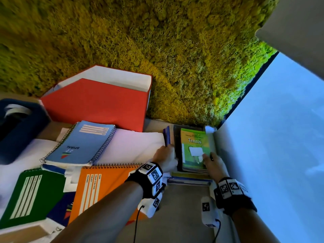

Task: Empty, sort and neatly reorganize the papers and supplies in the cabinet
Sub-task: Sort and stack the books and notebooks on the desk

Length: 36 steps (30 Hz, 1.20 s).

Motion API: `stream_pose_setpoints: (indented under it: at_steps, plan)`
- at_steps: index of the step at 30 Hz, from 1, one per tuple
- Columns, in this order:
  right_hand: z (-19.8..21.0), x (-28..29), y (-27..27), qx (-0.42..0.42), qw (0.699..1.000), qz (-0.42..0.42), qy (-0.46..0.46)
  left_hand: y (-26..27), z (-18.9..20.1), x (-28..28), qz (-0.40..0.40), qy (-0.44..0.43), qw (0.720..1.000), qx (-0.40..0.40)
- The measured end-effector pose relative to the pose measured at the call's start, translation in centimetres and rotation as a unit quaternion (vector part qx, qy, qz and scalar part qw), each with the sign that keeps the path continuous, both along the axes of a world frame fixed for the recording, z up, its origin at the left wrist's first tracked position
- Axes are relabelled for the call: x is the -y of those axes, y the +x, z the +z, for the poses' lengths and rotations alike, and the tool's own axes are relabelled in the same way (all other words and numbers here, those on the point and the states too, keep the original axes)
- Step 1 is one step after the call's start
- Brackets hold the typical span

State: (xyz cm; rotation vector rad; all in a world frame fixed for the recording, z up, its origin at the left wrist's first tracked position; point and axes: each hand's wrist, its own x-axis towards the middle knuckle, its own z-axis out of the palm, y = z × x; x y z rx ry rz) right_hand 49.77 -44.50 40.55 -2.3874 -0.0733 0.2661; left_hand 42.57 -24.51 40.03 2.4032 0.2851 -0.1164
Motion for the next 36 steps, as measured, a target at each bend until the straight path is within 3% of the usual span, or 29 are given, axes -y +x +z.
stream_pose_setpoints:
  at_steps: [3,7,10,12,16,20,22,25,29,33,36]
  plan:
    - [0.7,-0.7,-0.9,0.007,0.999,-0.028,-0.032,-0.4,0.6,-1.2,-0.032,-0.008,0.999,-0.018]
    - [3.0,-3.1,-4.2,0.148,0.983,-0.100,-0.045,-2.0,2.0,-4.6,-0.003,-0.017,1.000,-0.020]
    - [4.3,-6.1,-7.8,0.278,0.957,-0.075,-0.031,-3.8,3.2,-8.3,0.030,0.012,0.999,-0.013]
    - [4.3,-7.9,-9.6,0.316,0.948,-0.024,-0.016,-5.5,4.3,-10.6,0.023,0.037,0.998,-0.034]
    - [3.0,-11.6,-13.0,0.213,0.975,0.063,0.000,-9.8,5.3,-14.1,-0.041,0.080,0.986,-0.137]
    - [-0.2,-13.6,-15.9,0.031,0.996,0.078,-0.027,-13.1,4.1,-15.9,-0.077,0.098,0.987,-0.105]
    - [-1.2,-14.0,-17.2,0.019,0.998,0.059,-0.027,-14.1,3.8,-15.9,-0.086,0.087,0.991,-0.058]
    - [-0.7,-14.7,-19.0,0.031,0.998,-0.041,0.037,-15.7,4.3,-16.0,-0.054,0.009,0.996,0.067]
    - [0.5,-15.3,-20.7,0.050,0.986,-0.114,0.108,-17.0,6.2,-16.7,0.029,-0.120,0.974,0.192]
    - [1.4,-17.9,-22.2,-0.053,0.954,-0.102,0.277,-18.2,6.6,-18.1,0.086,-0.204,0.954,0.202]
    - [2.3,-19.3,-23.3,-0.034,0.956,-0.075,0.280,-18.9,5.6,-20.2,0.084,-0.163,0.967,0.175]
